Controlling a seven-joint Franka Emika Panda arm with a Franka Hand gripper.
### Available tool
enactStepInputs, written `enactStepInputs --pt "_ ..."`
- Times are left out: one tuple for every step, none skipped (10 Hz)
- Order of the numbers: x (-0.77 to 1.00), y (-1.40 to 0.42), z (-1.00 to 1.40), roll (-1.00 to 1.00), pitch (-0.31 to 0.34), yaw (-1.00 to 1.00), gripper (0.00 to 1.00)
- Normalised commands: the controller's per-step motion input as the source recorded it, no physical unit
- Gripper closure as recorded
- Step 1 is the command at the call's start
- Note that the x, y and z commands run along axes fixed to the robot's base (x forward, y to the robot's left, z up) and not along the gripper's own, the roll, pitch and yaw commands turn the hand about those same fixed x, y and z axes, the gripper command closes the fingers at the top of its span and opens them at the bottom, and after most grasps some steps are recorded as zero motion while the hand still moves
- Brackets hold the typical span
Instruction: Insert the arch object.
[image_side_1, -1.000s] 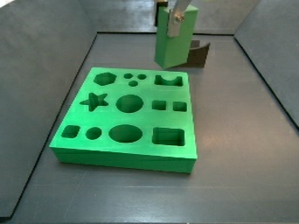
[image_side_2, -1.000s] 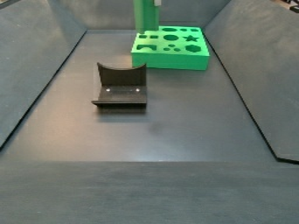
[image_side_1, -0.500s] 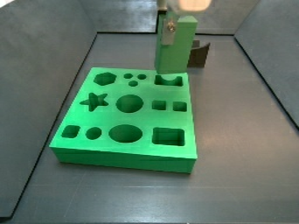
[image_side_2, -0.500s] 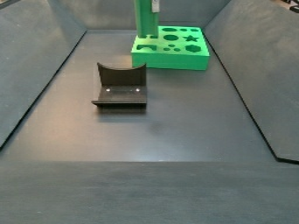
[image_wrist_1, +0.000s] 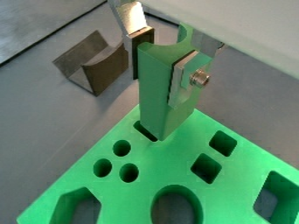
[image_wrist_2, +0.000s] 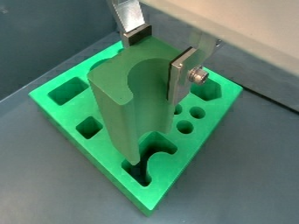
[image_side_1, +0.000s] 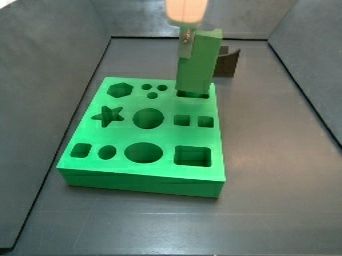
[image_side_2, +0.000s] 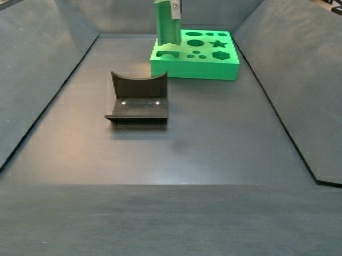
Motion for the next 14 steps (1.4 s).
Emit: enactStepInputs --pt "0.00 0.12 -0.05 -0.08 0.000 -0.17 1.00" --pt "0.04 0.13 -0.16 -0.10 0.000 -0.41 1.00" --pt "0.12 0.15 -0.28 -0.08 0.000 0.00 1.00" --pt "0.07 0.14 -0.40 -0.04 -0.051 0.25 1.00" --pt "0.08 0.23 -0.39 -0.03 -0.083 0.46 1.00" --pt "0.00 0.20 -0.35 -0.04 -0.114 0.53 1.00" --pt "-0.11 0.01 -0.18 -0.10 -0.091 0.29 1.00" --pt "-0.23 -0.03 -0.09 -0.09 -0.106 0.17 1.00" --pt "-0.28 -0.14 -0.05 -0.05 -0.130 0.14 1.00" --pt "-0.18 -0.08 -0.09 -0.09 -0.100 0.04 1.00" --pt "-0.04 0.00 -0.21 -0.13 -0.080 0.00 1.00" --pt "0.09 0.00 -0.57 -0.10 -0.090 0.00 1.00" --pt "0.05 0.00 -0.91 0.00 -0.174 0.00 1.00" --pt "0.09 0.00 -0.95 0.00 -0.151 0.00 1.00"
